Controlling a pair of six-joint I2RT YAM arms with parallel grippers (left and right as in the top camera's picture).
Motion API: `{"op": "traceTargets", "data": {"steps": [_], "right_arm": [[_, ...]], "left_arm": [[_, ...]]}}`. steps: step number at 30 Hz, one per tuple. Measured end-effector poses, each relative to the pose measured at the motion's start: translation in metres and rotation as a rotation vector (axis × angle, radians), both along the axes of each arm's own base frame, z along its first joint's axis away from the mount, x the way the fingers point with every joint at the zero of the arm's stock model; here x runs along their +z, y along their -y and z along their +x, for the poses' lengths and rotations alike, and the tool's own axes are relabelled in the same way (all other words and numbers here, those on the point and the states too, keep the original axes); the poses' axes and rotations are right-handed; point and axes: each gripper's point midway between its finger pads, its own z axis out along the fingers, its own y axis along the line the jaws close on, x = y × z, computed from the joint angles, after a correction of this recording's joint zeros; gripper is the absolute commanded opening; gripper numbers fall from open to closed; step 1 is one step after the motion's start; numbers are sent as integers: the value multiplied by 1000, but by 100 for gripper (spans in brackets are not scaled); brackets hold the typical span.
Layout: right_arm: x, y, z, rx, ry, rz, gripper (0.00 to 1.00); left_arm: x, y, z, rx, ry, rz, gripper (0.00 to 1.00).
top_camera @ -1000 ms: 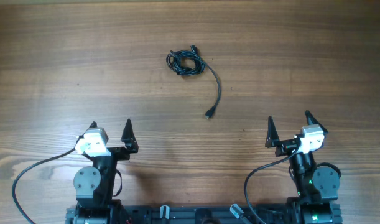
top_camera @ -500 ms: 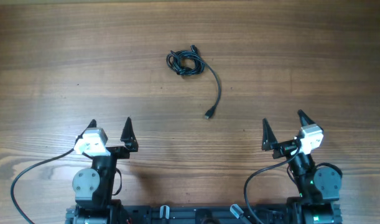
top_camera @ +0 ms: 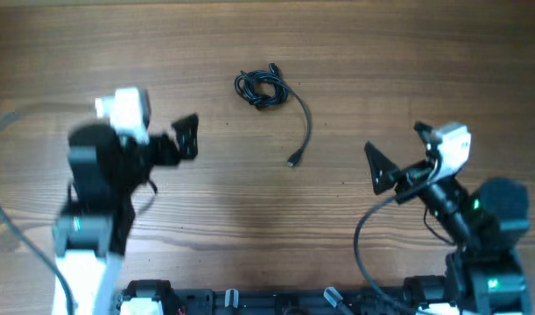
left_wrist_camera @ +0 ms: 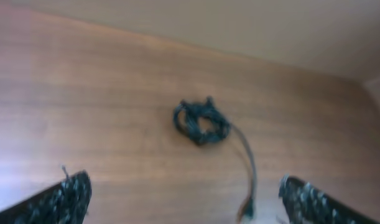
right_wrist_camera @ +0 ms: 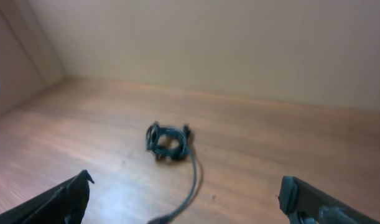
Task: Untangle cables
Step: 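Reach the left gripper to the black cable coil and grasp it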
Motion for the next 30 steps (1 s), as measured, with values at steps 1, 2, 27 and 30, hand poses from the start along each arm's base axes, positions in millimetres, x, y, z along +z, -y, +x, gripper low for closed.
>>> {"op": "traceTargets", "data": {"steps": [1, 2, 27, 30], "right_arm": [[2, -1, 7, 6, -46, 0, 100], [3, -2, 12, 7, -81, -1, 100], [-80, -21, 106, 133, -705, 262, 100], [-80, -22, 106, 127, -717, 276, 100]], "left_arm": [[8, 5, 13, -22, -25, -10, 100], [12, 11, 22, -42, -56, -17, 100], [-121, 114, 168, 57, -337, -110, 79], [-125, 108, 184, 129, -302, -133, 74]]}}
